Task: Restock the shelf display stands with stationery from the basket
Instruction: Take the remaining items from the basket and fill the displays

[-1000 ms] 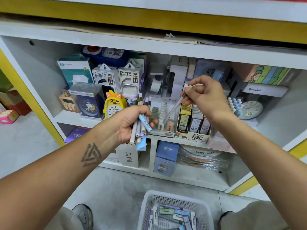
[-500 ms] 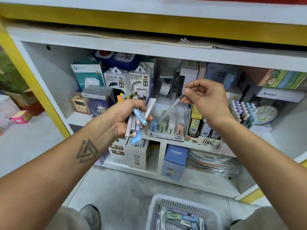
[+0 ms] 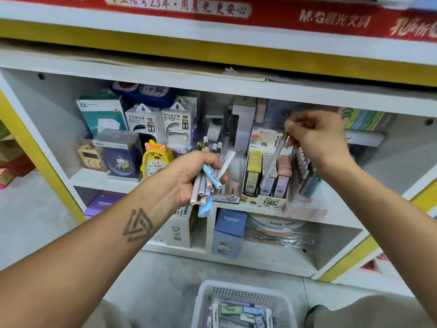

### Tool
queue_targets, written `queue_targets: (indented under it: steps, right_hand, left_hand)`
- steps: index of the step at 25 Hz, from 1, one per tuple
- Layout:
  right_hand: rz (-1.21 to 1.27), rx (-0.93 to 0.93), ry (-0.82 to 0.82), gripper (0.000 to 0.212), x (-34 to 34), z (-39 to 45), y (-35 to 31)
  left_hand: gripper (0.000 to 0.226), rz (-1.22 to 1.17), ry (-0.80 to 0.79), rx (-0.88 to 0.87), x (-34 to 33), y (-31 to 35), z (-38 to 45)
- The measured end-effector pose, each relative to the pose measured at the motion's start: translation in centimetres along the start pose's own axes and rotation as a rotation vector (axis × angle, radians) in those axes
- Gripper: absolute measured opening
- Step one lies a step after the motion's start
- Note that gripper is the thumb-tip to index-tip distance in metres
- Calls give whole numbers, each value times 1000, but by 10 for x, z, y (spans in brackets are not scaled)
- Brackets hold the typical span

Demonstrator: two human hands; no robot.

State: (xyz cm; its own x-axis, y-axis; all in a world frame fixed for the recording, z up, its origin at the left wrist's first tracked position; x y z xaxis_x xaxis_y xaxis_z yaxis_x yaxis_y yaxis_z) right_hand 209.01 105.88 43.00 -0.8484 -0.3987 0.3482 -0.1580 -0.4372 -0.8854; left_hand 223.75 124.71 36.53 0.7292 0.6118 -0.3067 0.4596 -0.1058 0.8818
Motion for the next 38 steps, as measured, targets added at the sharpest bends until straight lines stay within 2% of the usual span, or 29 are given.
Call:
queue_targets:
  steps: [6, 8, 11, 13, 17, 19, 22, 26, 29, 33, 35, 38]
  right_hand:
    - [-89, 72, 117, 10, 66, -11, 26]
    - [-113, 100, 90, 6, 76, -15, 33]
    - [-341, 199, -32, 5, 77, -25, 42]
    - [-389, 248, -59, 5, 74, -30, 43]
    - [-249, 284, 98, 8, 85, -30, 40]
    - [-335, 346, 137, 5, 88, -33, 42]
    - [-535, 417, 10, 4, 74, -41, 51]
    - [-594, 491, -147, 5, 56, -48, 64]
    - [-620, 424, -218, 5, 52, -48, 73]
    - [-664, 379, -163, 17, 53, -42, 68]
    - [-434, 225, -150, 22, 54, -42, 60]
    - [-11, -172, -303, 19, 42, -46, 61]
  left_hand:
    - [7, -8, -90, 25, -63, -19, 8]
    - [6, -18, -98, 26, -81, -20, 15]
    - [7, -2, -105, 40, -99, -26, 24]
    - [8, 7, -100, 45, -104, -32, 27]
    - [8, 28, -81, 55, -102, -37, 31]
    - [7, 21, -72, 55, -101, -37, 31]
    - [7, 31, -83, 52, -102, -38, 31]
    - [10, 48, -101, 44, -106, -42, 31]
    - [9, 55, -120, 42, -107, -43, 31]
    - [8, 50, -134, 33, -110, -45, 30]
    - [10, 51, -121, 18, -112, -45, 31]
    - [13, 77, -108, -23, -117, -45, 32]
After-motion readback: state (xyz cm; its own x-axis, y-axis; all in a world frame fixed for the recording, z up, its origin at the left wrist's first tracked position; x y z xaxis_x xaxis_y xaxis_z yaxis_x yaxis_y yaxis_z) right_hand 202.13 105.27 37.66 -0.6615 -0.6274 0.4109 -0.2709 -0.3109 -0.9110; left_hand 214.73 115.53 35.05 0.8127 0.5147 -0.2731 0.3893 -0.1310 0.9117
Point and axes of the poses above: each hand's wrist, its own z-axis towards the middle knuckle, its own x-axis out of the back of the hand, y = z × x, the point moved 3 cm from there along z, towards the middle knuckle, and after that the axes turned 6 degrees about -x, right-handed, at the moved point
